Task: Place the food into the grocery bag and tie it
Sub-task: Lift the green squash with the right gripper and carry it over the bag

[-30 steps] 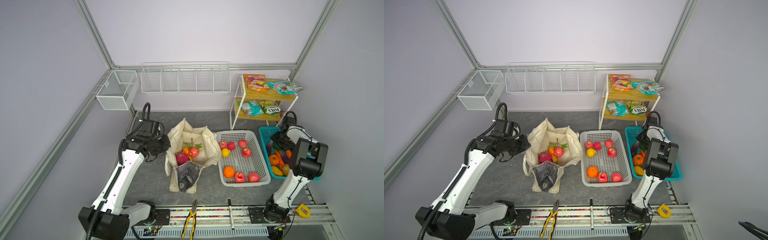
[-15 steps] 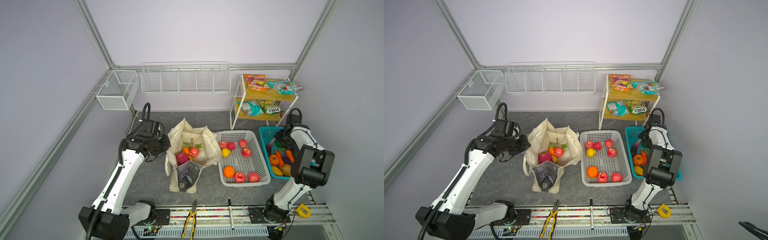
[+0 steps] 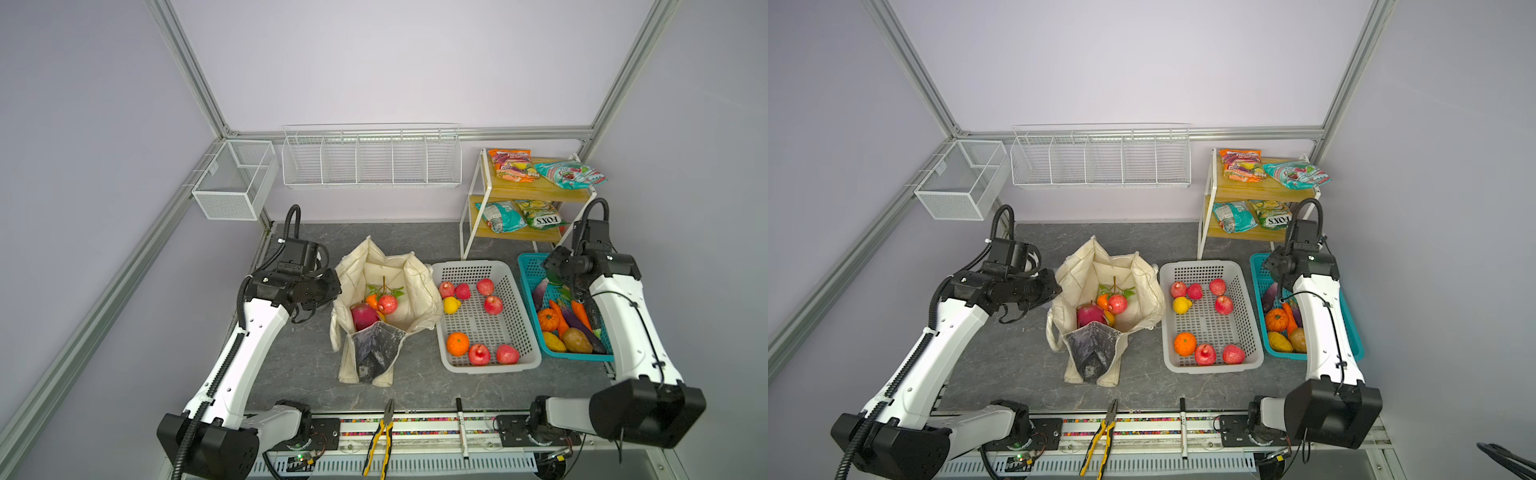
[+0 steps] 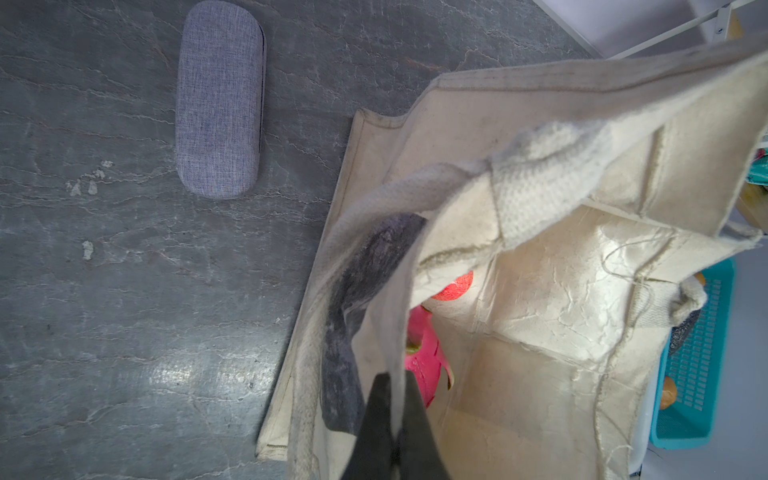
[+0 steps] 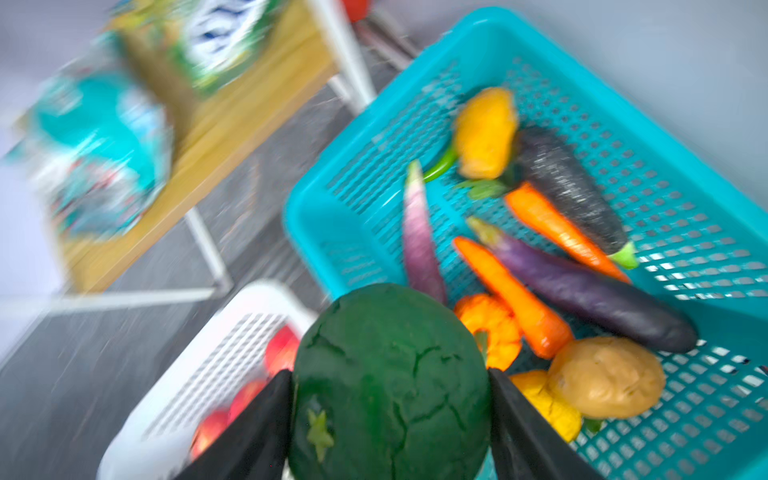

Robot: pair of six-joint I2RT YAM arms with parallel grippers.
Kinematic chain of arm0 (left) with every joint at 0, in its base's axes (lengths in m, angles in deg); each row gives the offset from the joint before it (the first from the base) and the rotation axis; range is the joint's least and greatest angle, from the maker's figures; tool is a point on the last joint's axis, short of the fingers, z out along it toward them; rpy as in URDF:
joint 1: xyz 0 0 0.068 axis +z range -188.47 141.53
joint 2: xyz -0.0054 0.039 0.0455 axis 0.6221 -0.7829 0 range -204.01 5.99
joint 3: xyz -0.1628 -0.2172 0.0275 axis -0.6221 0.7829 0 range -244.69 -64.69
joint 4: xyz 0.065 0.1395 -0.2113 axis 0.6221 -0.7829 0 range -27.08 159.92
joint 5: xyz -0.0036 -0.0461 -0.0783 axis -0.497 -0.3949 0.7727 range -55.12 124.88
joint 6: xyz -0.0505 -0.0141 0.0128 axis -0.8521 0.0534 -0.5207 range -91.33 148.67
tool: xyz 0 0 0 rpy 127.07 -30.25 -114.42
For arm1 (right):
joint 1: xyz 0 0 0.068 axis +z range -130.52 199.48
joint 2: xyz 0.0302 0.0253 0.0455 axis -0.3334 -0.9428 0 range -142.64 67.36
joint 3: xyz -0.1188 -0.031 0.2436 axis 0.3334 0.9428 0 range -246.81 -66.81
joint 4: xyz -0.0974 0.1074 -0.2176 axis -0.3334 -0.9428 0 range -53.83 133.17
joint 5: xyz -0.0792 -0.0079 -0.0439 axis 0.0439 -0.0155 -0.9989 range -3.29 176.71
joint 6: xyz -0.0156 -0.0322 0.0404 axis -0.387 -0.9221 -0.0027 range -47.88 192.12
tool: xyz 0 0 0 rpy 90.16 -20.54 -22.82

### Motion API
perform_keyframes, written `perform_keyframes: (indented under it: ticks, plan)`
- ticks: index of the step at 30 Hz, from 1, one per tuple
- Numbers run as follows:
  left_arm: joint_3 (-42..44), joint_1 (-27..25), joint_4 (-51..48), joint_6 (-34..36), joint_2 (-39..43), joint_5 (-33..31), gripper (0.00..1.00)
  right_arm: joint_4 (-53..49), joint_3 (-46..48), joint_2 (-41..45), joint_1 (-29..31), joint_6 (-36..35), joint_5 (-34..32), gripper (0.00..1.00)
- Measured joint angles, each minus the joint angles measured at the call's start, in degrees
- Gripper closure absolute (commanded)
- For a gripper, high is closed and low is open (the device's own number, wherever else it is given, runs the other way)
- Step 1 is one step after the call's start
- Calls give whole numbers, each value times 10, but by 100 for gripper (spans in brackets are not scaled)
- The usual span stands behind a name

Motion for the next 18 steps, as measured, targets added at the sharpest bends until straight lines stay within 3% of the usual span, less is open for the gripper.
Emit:
perform_keyframes:
  ticks: [8,14,18]
  plan:
    - [0,0,1,-2,0,0,100,-38,-43,30,203,20,34,28]
    - [0,0,-1,-1,0,-1,100,-38,-144,-59,387,27,69,28]
    - [0,0,-1,0,1,-2,100,-33,-230,-149,479,-6,100,28]
